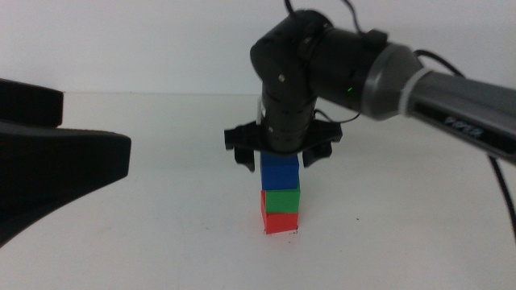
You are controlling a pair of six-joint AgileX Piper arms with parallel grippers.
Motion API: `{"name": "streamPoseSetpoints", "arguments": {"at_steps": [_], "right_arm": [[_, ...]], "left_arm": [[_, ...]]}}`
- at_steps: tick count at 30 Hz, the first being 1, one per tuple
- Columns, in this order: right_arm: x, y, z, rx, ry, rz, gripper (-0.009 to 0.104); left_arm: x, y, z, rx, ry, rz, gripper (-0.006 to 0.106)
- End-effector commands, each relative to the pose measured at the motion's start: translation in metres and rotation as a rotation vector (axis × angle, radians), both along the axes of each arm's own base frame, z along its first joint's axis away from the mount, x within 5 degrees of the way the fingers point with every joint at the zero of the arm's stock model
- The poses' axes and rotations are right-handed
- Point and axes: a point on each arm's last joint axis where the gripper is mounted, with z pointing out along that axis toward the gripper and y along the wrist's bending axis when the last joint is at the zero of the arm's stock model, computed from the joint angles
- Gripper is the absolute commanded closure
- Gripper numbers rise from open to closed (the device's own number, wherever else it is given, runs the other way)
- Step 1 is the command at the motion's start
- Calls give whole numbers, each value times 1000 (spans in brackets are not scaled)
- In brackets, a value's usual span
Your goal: Stack red cubes first, then green, then blue cubes in a specific spot.
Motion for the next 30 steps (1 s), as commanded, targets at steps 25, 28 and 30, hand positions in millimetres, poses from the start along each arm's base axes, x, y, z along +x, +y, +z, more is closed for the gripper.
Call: {"name": "streamPoseSetpoints", "arguments": {"at_steps": [25, 28, 30], "right_arm": [[-204, -239, 68, 92, -431, -108, 2], [-225, -257, 56, 169, -484, -97, 2], [-235, -264, 51, 203, -532, -59, 2]], "left_arm": [[0, 0, 0, -10, -8, 7, 7], [0, 0, 0, -12, -9, 7, 7], [0, 0, 1, -13, -8, 6, 7]]}}
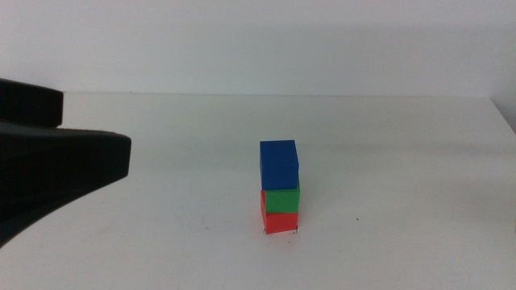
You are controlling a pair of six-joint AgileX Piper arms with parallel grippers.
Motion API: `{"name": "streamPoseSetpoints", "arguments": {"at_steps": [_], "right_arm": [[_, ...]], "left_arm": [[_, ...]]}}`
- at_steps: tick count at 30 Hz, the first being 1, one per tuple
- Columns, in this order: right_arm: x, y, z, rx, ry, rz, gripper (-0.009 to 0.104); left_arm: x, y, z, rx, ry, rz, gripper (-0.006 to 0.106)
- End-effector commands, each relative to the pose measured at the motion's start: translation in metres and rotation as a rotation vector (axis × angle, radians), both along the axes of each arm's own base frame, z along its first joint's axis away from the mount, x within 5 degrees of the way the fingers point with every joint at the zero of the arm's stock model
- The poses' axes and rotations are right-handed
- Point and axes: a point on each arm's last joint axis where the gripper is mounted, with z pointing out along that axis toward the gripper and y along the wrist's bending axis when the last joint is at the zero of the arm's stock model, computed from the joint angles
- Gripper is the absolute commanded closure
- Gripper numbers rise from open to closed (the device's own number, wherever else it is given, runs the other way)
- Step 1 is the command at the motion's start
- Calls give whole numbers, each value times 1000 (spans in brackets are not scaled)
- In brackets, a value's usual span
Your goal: Stack red cubes first, then green, then blue cubes in a specific spot.
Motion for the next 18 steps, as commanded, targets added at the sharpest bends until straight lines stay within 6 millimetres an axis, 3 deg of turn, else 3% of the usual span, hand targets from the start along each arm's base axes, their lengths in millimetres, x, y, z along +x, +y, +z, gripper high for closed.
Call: {"name": "streamPoseSetpoints", "arguments": {"at_steps": [1, 5, 11, 18], "right_arm": [[-10, -8, -4, 16, -96, 56, 2], [-19, -15, -7, 26, -236, 78, 2], [-13, -10, -18, 49, -349, 106, 2], [-12, -13, -18, 37, -353, 68, 2]], "left_arm": [[0, 1, 0, -9, -10, 9, 7], [0, 1, 0, -9, -10, 9, 7], [1, 1, 1, -10, -12, 9, 7], [1, 1, 1, -9, -15, 11, 7]]}}
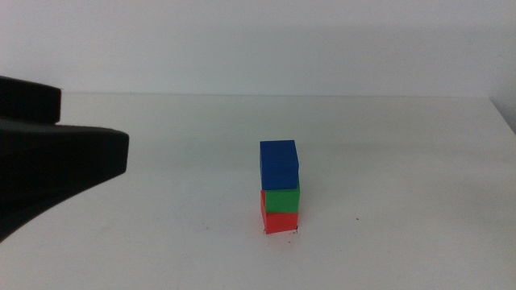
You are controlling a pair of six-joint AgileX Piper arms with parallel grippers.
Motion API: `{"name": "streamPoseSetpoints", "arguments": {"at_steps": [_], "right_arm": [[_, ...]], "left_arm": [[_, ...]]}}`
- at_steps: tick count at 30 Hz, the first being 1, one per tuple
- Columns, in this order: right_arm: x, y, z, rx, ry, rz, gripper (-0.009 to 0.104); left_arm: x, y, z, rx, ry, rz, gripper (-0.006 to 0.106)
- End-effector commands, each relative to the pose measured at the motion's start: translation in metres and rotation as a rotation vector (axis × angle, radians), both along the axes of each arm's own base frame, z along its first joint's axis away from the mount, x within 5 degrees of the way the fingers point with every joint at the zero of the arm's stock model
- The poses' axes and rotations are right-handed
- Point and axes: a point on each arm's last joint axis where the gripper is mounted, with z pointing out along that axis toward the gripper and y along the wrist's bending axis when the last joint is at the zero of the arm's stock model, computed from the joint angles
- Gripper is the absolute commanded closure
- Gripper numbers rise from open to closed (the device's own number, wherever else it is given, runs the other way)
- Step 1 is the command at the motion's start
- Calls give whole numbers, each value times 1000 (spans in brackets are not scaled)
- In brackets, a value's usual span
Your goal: Stack red cubes first, then green, then blue cubes in a specific spot.
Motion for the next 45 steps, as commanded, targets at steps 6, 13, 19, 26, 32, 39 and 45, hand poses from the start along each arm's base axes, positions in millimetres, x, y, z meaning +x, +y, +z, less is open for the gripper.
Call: {"name": "streamPoseSetpoints", "arguments": {"at_steps": [6, 13, 19, 26, 32, 39, 45], "right_arm": [[0, -1, 0, -9, -20, -3, 2], [0, -1, 0, -9, -20, -3, 2], [-2, -1, -3, 2, -66, -10, 2], [-16, -15, -45, -84, -277, -135, 2], [-33, -23, -76, -135, -341, -245, 2], [-29, -23, -94, -143, -307, -245, 2], [-25, -23, -110, -136, -323, -244, 2]], "left_arm": [[1, 0, -1, -8, -7, 8, 7], [9, -6, -16, -5, -2, 16, 7], [25, -4, -61, -185, -146, 148, 7], [8, 43, -160, -118, -182, 456, 7], [-15, 64, -218, -108, -247, 665, 7], [-11, 71, -249, -108, -284, 787, 7], [-11, 73, -249, -61, -314, 796, 7]]}}
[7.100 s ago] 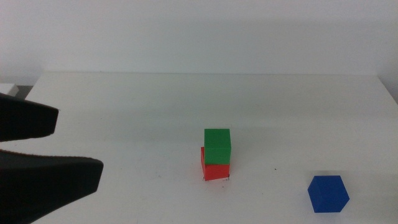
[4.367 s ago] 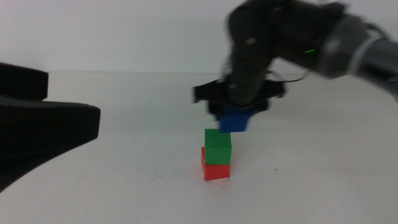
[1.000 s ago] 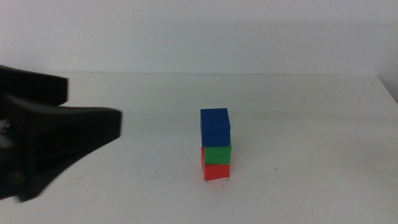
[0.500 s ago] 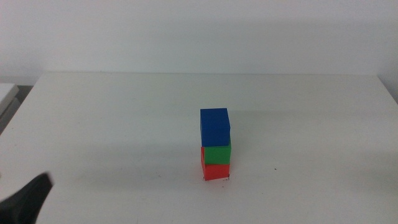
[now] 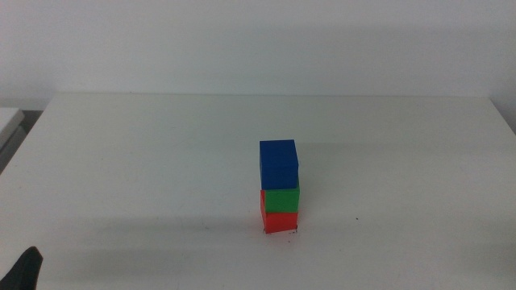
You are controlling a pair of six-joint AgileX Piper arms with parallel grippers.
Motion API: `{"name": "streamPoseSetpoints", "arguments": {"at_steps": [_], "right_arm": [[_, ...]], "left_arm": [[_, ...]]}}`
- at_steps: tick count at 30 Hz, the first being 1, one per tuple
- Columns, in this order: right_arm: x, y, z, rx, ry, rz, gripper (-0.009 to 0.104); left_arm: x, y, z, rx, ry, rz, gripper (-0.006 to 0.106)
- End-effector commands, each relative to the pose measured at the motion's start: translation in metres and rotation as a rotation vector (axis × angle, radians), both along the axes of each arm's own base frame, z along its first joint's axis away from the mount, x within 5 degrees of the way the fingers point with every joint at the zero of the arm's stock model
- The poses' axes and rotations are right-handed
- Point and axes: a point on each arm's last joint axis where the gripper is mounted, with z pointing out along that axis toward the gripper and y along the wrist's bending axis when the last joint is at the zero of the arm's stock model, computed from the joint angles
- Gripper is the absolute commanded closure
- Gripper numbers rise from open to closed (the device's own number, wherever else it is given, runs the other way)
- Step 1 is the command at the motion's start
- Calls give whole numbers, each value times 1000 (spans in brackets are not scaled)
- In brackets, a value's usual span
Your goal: Stack red cubes first, then green, then blue cubes in a specific spot.
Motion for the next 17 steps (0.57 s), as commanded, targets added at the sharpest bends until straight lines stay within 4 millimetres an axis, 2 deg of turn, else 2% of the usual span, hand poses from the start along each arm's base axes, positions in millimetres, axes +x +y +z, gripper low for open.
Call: {"name": "streamPoseSetpoints", "arguments": {"at_steps": [1, 8, 17], "right_arm": [[0, -1, 2, -19, -38, -7, 2], [0, 0, 1, -2, -25, -6, 2], [0, 0, 1, -2, -25, -6, 2]], "left_arm": [[0, 0, 3, 1, -30, 3, 7], [0, 3, 3, 120, -43, 11, 7], [0, 3, 4, 120, -48, 11, 7]]}}
